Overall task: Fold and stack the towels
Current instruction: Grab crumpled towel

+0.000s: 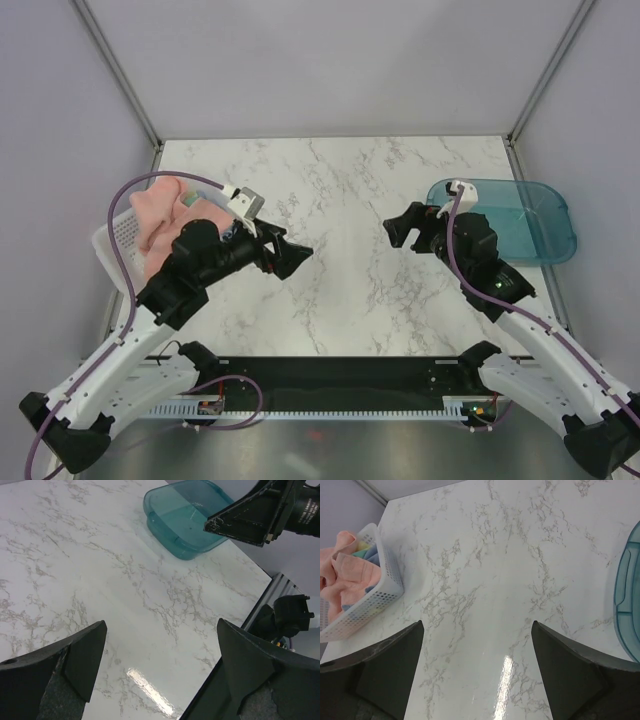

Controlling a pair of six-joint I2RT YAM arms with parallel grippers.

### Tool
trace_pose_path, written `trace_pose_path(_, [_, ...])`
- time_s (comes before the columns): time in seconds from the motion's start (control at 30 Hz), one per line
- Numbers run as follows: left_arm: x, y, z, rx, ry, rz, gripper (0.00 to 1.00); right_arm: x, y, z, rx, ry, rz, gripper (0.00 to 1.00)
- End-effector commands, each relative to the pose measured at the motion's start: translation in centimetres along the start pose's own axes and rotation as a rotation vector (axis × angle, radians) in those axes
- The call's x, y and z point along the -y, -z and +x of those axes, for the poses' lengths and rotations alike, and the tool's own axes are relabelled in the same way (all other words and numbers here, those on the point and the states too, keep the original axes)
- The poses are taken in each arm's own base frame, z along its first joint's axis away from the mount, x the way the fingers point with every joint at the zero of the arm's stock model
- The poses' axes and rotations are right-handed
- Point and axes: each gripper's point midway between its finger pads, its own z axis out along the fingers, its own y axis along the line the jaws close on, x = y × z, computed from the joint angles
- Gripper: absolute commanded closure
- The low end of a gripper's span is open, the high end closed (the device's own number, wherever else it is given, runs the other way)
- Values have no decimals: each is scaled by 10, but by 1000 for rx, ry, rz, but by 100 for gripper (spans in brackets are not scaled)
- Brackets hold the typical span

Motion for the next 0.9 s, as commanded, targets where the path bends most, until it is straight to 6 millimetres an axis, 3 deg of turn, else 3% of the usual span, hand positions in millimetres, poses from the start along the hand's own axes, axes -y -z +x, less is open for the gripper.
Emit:
trace_pose_path(0.0, [-11, -1, -9, 51, -50, -52, 1, -16, 7, -31, 82, -3, -39, 2])
trace_pose_path(0.13, [-24, 1, -16, 25, -72, -141, 2, -17, 13, -35, 97, 11, -48, 2])
trace_pose_path(0.17, [-25, 5, -30, 46, -79, -170, 3, -17, 14, -36, 99, 9, -48, 2])
trace_pose_path(0.23, [-53, 8, -29, 6, -73, -337, 3, -16, 16, -35, 105, -3, -45, 2])
trace_pose_path(0.27, [-67, 18, -50, 37, -79, -455, 3, -17, 16, -35, 109, -9, -51, 2])
trace_pose_path(0.3, [-79, 22, -52, 17, -81, -532, 3, -17, 16, -33, 106, -15, -53, 2])
trace_pose_path(0.33, [-98, 27, -37, -78, -83, -638, 3, -17, 17, -34, 108, -20, -58, 2])
trace_pose_path(0.37, [-113, 40, -56, -54, -93, -762, 3, -17, 17, -34, 109, -25, -57, 2])
trace_pose_path(0.4, [-124, 47, -58, -77, -94, -826, 3, -17, 17, -34, 109, -26, -57, 2])
trace_pose_path(0.43, [-147, 59, -48, -150, -70, -932, 4, -18, 19, -35, 113, -28, -62, 2])
trace_pose_path(0.47, [-155, 68, -57, -138, -47, -981, 4, -20, 20, -35, 113, -28, -69, 2])
trace_pose_path(0.63, [-214, 111, -43, -164, 128, -1169, 6, -37, 26, -33, 99, -35, -171, 2])
trace_pose_path(0.73, [-241, 122, -27, -218, 173, -1246, 9, -52, 30, -26, 71, -49, -262, 3])
trace_pose_path(0.83, [-264, 113, -27, -224, 244, -1217, 16, -65, 36, -26, 67, -61, -341, 3])
trace_pose_path(0.87, [-266, 96, -36, -181, 236, -1135, 17, -67, 37, -25, 65, -64, -349, 3])
